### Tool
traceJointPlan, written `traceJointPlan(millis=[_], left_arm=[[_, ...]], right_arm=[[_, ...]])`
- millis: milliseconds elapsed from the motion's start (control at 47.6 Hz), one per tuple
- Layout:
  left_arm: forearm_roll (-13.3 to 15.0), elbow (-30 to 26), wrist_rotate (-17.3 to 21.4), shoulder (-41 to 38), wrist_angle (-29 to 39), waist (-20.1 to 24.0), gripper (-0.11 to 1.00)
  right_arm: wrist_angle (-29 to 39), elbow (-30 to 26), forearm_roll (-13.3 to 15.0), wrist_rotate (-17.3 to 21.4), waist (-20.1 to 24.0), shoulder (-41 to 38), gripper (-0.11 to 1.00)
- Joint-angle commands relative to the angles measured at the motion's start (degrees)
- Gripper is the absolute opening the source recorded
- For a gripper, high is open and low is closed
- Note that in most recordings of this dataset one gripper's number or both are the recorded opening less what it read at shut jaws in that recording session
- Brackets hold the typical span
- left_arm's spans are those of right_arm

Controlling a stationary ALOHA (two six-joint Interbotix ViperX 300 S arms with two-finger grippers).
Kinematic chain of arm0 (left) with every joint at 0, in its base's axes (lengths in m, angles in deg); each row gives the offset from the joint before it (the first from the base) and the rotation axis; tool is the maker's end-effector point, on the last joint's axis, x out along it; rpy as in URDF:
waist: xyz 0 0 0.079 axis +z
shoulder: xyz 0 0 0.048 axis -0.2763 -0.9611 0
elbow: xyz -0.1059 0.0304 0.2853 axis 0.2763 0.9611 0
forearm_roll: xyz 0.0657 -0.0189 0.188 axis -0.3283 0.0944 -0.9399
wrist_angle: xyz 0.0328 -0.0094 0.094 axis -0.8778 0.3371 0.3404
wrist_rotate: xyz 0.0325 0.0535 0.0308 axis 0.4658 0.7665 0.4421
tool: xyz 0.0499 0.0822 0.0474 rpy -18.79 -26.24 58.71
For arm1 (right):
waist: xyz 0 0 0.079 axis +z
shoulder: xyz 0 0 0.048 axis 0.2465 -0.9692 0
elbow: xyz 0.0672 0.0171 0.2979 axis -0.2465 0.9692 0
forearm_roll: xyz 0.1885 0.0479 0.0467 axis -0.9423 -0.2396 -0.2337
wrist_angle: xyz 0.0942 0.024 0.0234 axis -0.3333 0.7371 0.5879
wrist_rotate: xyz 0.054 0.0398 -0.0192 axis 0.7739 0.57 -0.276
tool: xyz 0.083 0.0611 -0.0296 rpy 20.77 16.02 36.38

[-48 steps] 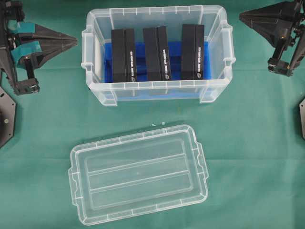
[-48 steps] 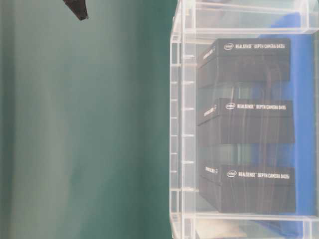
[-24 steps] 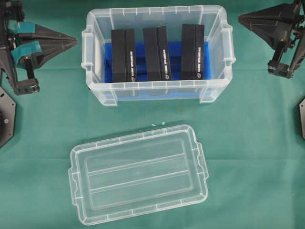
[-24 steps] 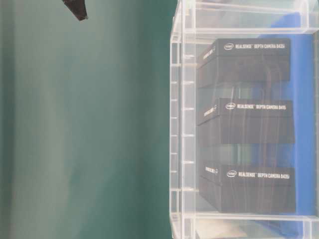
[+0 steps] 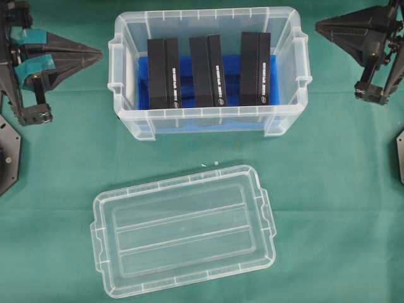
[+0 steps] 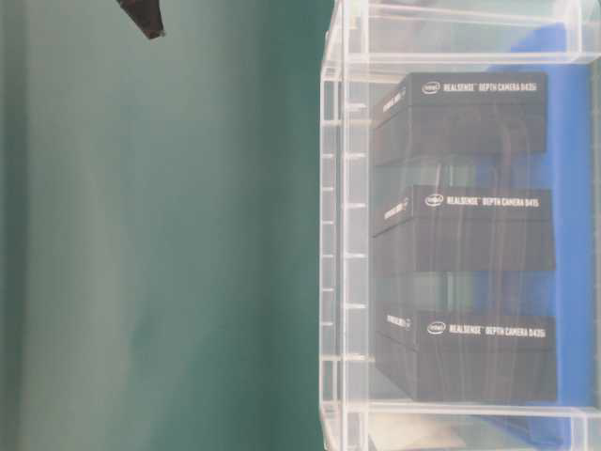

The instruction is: Clamp the lid of the box with both arms, then lift and open it.

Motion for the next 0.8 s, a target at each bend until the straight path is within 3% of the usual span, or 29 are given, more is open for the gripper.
traceJointPlan(millis=[0,777], left_arm=[[0.09,-0.70,-0.09,-0.09,-0.26,-0.09,0.01],[0.09,-0.70,-0.09,-0.09,-0.26,-0.26,0.01]], right_arm=[[-0.18,-0.70,0.00,-0.09,0.26,0.09,0.00],[-0.09,-0.70,0.00,-0.18,1.41,-0.09,0.00]])
